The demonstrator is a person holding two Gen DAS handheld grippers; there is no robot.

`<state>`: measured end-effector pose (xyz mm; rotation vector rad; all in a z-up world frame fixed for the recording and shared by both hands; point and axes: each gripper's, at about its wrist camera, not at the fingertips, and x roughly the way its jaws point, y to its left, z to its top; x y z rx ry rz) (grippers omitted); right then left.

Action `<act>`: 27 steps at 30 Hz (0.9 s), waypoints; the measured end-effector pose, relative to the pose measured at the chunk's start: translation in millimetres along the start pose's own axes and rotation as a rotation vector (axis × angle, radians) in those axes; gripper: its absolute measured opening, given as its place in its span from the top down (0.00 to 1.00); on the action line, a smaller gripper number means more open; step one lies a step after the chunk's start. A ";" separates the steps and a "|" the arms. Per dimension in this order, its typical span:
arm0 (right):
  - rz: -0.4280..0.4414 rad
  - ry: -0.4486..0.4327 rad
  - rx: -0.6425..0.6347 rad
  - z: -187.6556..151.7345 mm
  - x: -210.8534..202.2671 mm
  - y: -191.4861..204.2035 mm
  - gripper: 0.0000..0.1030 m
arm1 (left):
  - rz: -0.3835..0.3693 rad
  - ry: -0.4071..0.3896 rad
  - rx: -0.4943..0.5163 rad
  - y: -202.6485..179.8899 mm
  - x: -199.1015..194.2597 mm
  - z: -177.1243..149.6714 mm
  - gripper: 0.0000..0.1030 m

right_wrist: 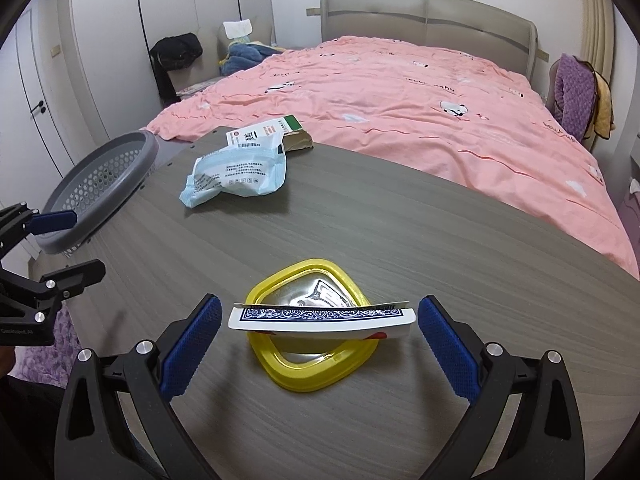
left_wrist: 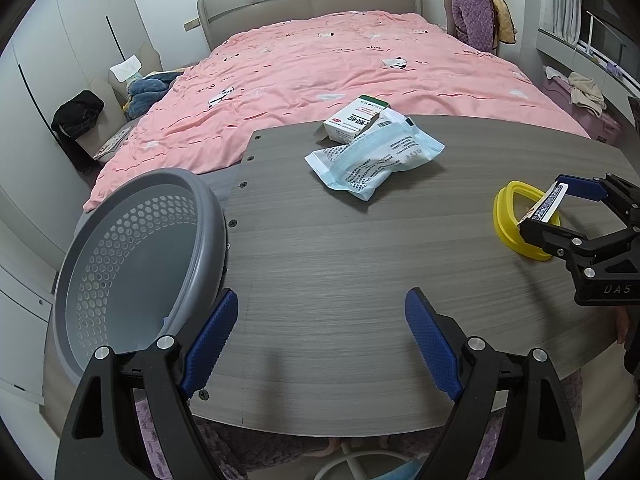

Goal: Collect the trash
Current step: 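Grasp the playing card on the yellow ring with the right tool, then grasp the yellow ring with the left tool while the right tool holds the card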

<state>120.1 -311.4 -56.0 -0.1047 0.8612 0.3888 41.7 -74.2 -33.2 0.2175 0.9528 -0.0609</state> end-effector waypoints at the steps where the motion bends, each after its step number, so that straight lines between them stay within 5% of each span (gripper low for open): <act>1: 0.001 0.002 0.000 0.1 0.5 -0.1 0.06 | 0.000 0.001 0.000 0.2 0.1 0.0 0.21; 8: 0.000 -0.003 -0.012 -1.1 0.1 2.1 0.10 | 0.000 -0.001 0.000 0.7 0.0 0.5 0.21; 10: -0.004 0.000 -0.019 -2.3 0.5 3.5 0.18 | 0.001 -0.001 0.000 0.7 -0.3 0.5 0.21; 27: -0.092 -0.103 0.129 -22.9 -53.9 -20.2 0.18 | -0.079 -0.031 0.070 -26.6 -4.7 9.0 0.21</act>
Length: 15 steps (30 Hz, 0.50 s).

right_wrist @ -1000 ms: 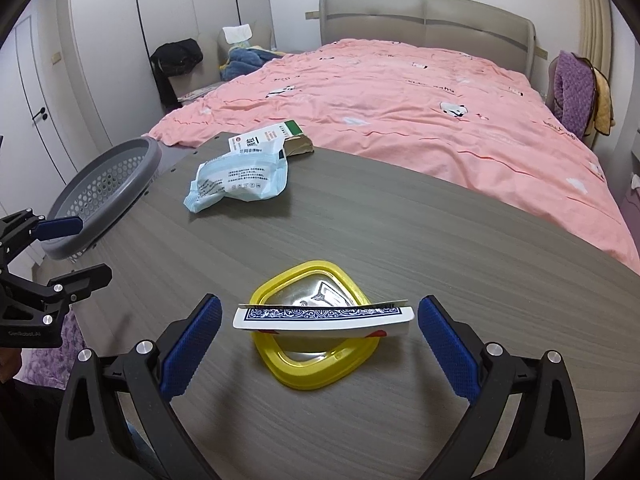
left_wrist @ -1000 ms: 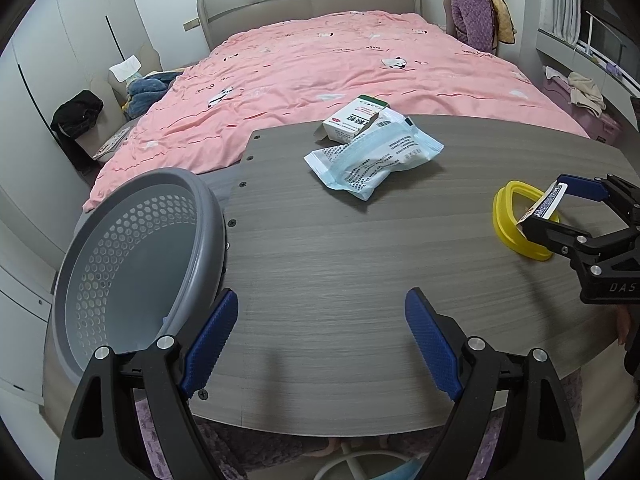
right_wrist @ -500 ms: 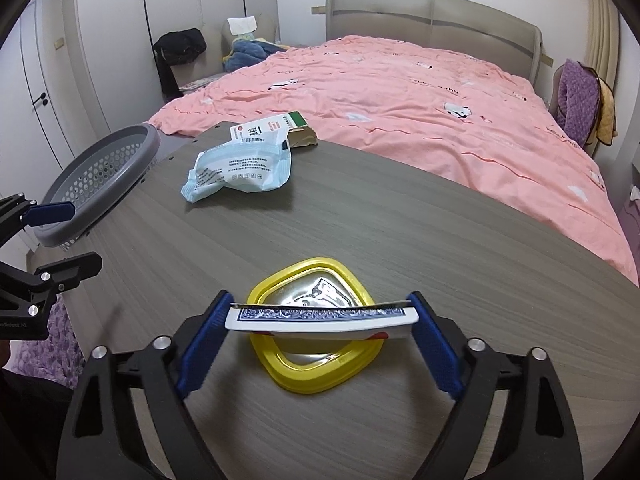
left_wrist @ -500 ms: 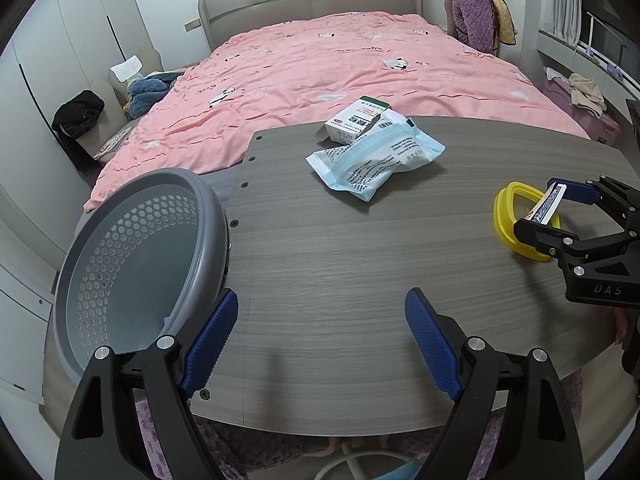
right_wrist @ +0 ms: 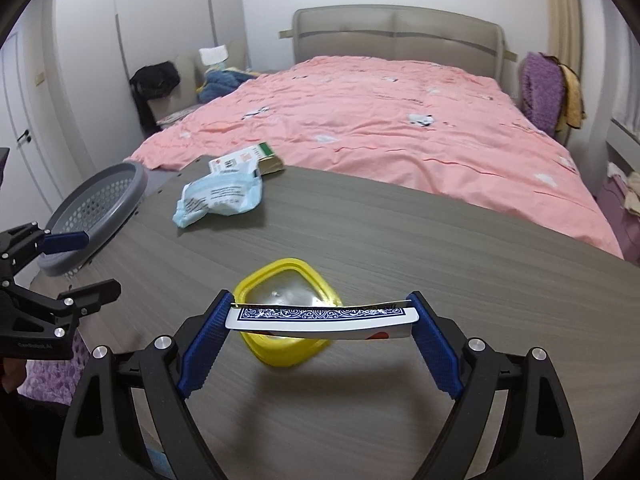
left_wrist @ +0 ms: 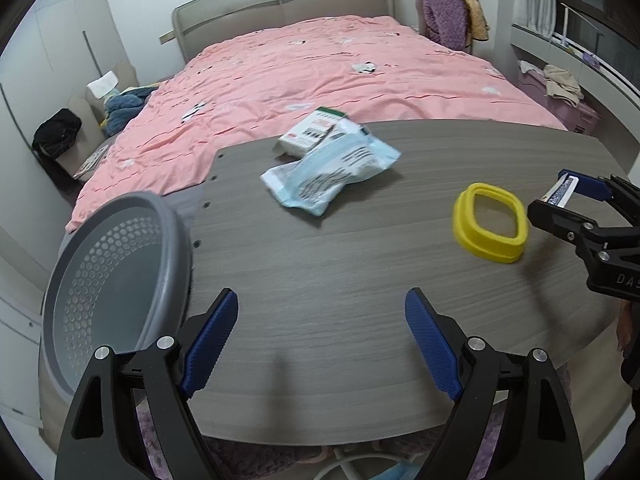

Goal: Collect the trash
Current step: 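Grasp the yellow ring with the left tool while the right tool holds the card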

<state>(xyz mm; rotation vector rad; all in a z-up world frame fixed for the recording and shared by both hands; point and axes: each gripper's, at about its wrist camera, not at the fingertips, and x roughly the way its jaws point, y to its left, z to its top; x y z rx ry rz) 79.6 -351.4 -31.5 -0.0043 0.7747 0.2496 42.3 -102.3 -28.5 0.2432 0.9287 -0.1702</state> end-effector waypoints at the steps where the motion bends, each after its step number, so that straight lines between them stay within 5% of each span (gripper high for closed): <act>1: -0.016 -0.004 0.020 -2.0 -4.7 -4.7 0.18 | -0.013 -0.006 0.008 -4.3 0.1 2.8 0.21; 15: -0.180 -0.033 0.275 -51.8 -57.9 -65.0 0.18 | -0.262 -0.024 0.156 -88.4 16.5 42.8 0.21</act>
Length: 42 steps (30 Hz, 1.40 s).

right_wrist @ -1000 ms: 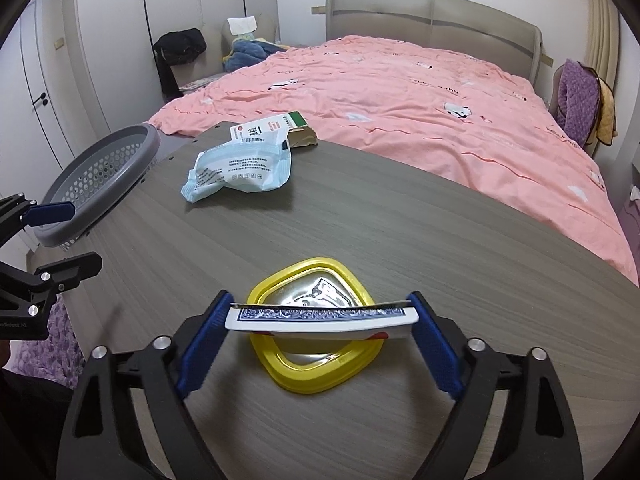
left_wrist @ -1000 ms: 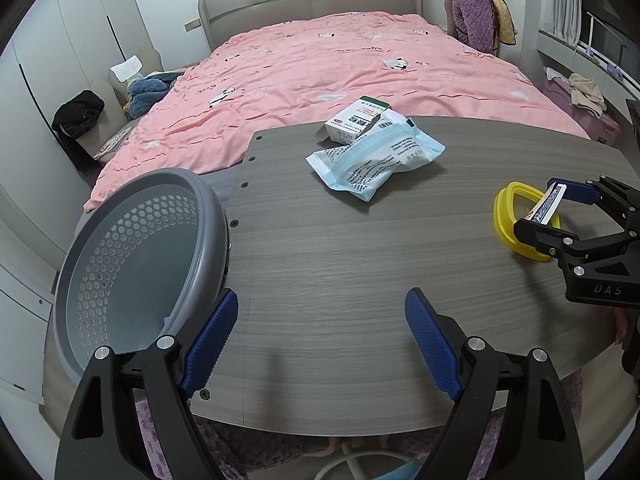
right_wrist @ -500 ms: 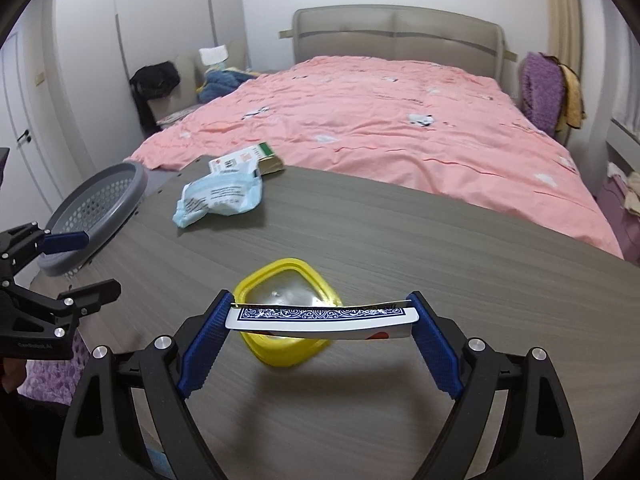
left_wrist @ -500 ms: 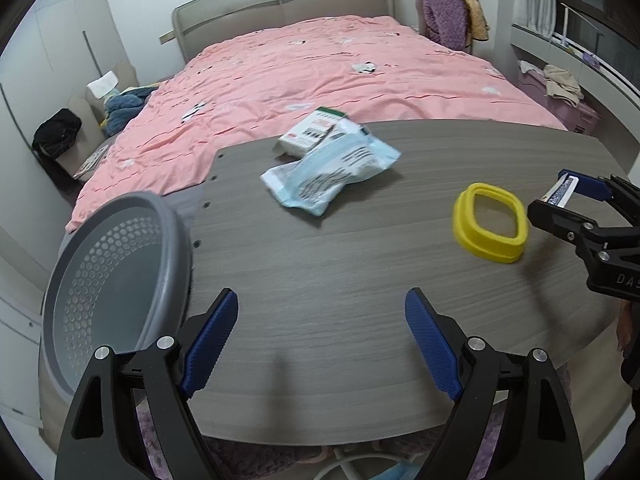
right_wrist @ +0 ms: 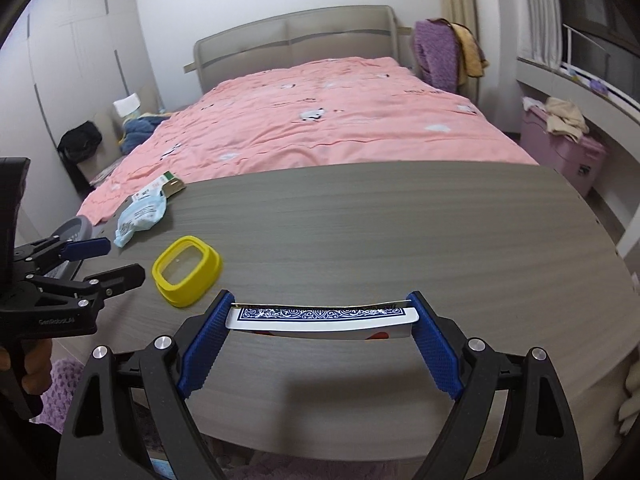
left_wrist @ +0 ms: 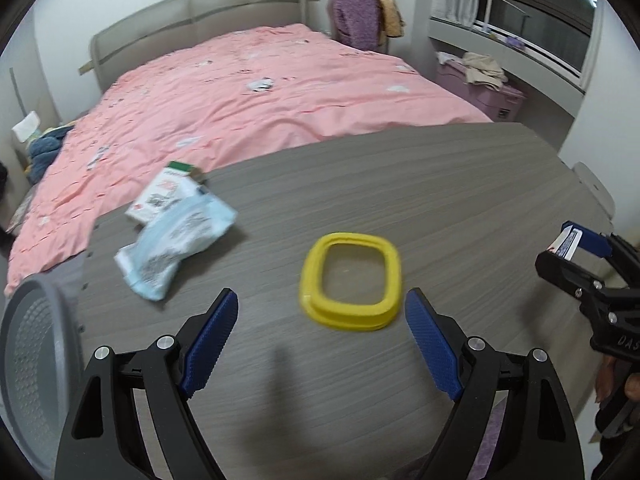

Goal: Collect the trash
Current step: 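Grasp the yellow ring with the left tool while the right tool holds the card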

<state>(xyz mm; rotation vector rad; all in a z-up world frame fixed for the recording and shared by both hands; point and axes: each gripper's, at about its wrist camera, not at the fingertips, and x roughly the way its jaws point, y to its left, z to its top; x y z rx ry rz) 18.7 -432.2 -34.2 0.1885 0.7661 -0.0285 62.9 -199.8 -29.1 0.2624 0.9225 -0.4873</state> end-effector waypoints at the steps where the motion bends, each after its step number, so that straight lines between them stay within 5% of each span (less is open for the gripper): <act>1: -0.001 0.001 0.009 -0.9 0.0 -2.1 0.18 | -0.010 0.010 0.004 -3.3 4.5 2.3 0.21; 6: -0.001 0.002 0.052 -5.1 -1.5 -11.6 0.18 | -0.044 0.059 -0.012 -11.1 25.5 9.7 0.21; 24: 0.034 -0.009 0.098 -11.0 -7.8 -21.4 0.18 | 0.016 0.090 0.029 -22.6 54.4 13.9 0.22; 26: 0.035 -0.012 0.102 -11.1 -9.3 -21.4 0.18 | 0.010 0.093 0.023 -21.8 55.7 13.9 0.34; 42: 0.060 -0.015 0.058 -6.6 -17.8 5.2 0.18 | -0.004 -0.027 -0.045 4.2 -5.2 7.4 0.34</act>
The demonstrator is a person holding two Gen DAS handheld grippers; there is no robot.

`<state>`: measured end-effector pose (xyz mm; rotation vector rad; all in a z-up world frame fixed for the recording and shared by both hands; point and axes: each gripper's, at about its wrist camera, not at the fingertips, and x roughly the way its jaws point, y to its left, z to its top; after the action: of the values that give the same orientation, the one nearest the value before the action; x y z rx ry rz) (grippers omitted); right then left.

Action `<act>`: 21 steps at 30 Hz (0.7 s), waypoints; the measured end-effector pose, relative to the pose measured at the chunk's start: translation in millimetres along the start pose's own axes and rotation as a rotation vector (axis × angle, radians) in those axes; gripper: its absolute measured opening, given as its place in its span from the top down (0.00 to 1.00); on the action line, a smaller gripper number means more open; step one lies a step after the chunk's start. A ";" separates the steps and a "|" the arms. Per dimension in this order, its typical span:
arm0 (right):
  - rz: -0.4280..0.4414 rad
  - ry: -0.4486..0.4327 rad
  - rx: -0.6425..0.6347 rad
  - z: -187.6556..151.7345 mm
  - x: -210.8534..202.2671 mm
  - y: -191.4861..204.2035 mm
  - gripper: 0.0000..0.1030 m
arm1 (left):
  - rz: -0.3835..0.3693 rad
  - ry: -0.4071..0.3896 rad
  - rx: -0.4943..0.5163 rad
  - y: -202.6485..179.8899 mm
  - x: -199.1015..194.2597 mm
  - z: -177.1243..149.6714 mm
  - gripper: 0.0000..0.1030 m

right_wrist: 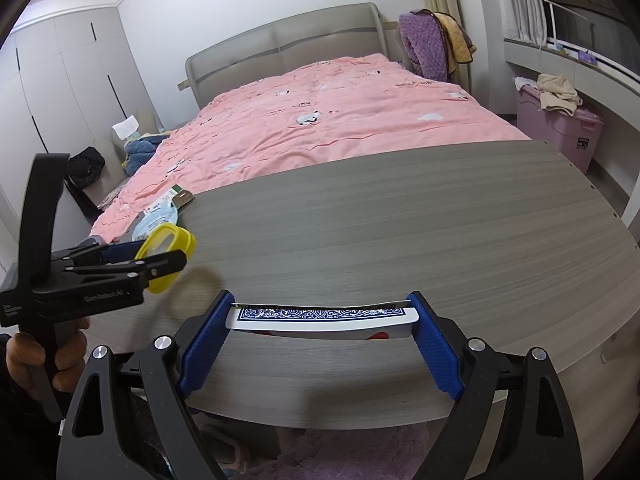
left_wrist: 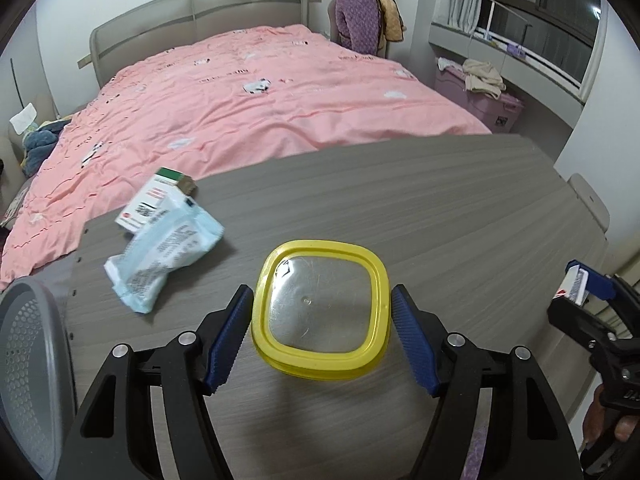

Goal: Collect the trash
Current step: 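Grasp the yellow ring with the left tool while the right tool holds the card, then carry ring and card over the basket with both tools and release them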

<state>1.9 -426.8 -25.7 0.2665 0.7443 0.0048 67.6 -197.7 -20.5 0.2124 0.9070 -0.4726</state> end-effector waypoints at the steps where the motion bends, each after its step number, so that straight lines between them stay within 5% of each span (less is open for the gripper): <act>1: 0.006 0.000 -0.008 0.5 0.5 5.6 0.18 | 0.003 -0.013 -0.008 5.1 -6.0 -1.5 0.34; 21: 0.223 0.016 -0.217 17.2 43.7 177.7 0.18 | 0.201 -0.108 -0.259 178.3 -92.9 -72.7 0.34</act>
<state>61.6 -254.9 0.0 0.1407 0.7209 0.2977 53.2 13.9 6.2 0.0396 0.8222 -0.1757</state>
